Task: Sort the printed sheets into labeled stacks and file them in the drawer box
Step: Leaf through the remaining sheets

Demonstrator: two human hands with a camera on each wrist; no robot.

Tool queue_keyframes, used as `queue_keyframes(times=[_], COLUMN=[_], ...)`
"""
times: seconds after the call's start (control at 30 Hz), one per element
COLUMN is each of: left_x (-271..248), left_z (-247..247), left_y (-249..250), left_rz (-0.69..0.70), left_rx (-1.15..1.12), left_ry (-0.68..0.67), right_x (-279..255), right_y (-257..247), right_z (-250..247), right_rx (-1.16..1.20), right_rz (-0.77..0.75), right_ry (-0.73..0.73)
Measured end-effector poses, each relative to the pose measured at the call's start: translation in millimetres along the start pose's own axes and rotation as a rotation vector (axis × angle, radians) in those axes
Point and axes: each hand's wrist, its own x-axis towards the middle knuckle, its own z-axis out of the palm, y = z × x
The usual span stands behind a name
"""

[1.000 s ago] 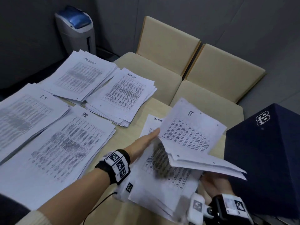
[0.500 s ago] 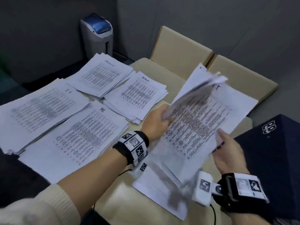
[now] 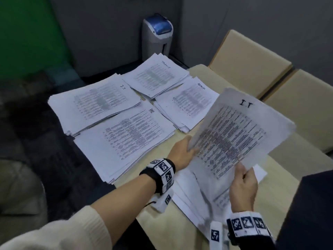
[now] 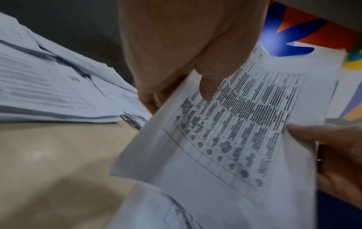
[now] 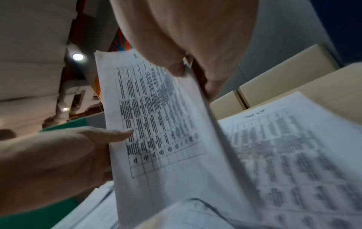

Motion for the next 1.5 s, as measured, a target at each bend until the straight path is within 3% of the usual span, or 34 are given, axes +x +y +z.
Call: queue_keyframes(times=[0.1, 0.2, 0.3, 0.4, 0.53, 0.67, 0.77, 0.87, 0.93, 1.0, 1.1, 1.2, 1.33, 1.5], left_x=[-9.5, -11.9, -14.7, -15.7, 0.8, 27.0, 56.7, 86.3, 103.7, 120.0, 141.1, 151.3, 140.0, 102.8], left_z=[-38.3, -87.4, -141.0, -206.2, -317.9, -424.5, -475.0, -493.5, -487.6, -470.7, -426.5, -362.5, -251.8, -104.7], left_y=[-4.0, -18.8, -35.8, -54.2, -86.4, -122.1, -144.8, -167.9, -173.3, -165.9, -139.7, -107.4, -64.8, -32.5], left_rz=[-0.007, -0.082, -0.112, -0.134, -0.192, -0.259, -0.293, -0.370, -0.415, -0.427, -0.280, -0.101, 0.076, 0.073], left_rx=[-0.101, -0.107, -0.140, -0.112, 0.010, 0.172, 0.337, 0.567, 0.722, 0.761, 0.677, 0.554, 0.405, 0.337], left_ry=[0.097, 0.219, 0.323, 0.394, 0.451, 0.408, 0.326, 0.282, 0.299, 0.400, 0.472, 0.340, 0.125, -0.146], right_x=[6.7, 6.5, -2.0, -11.7, -27.6, -37.3, -42.5, -43.6, -42.9, -41.9, -38.1, -30.6, -6.4, 21.5], right_y=[-16.6, -39.3, -43.3, -40.5, -6.8, 21.5, 23.3, 24.6, 23.0, 17.8, 4.2, -15.4, -7.8, 36.6], right_z=[21.1, 55.3, 99.7, 145.7, 192.4, 214.4, 224.4, 228.0, 227.3, 226.3, 220.2, 202.8, 151.1, 63.4], right_rx=[0.061, 0.116, 0.237, 0.319, 0.014, -0.355, -0.457, -0.479, -0.479, -0.447, -0.313, -0.068, -0.014, -0.170], right_rz=[-0.091, -0.091, 0.011, 0.241, 0.439, 0.338, 0.338, 0.369, 0.380, 0.394, 0.447, 0.526, 0.491, 0.457], right_ry=[0.016, -0.061, -0.189, -0.378, -0.570, -0.627, -0.575, -0.553, -0.556, -0.562, -0.555, -0.431, -0.193, 0.011])
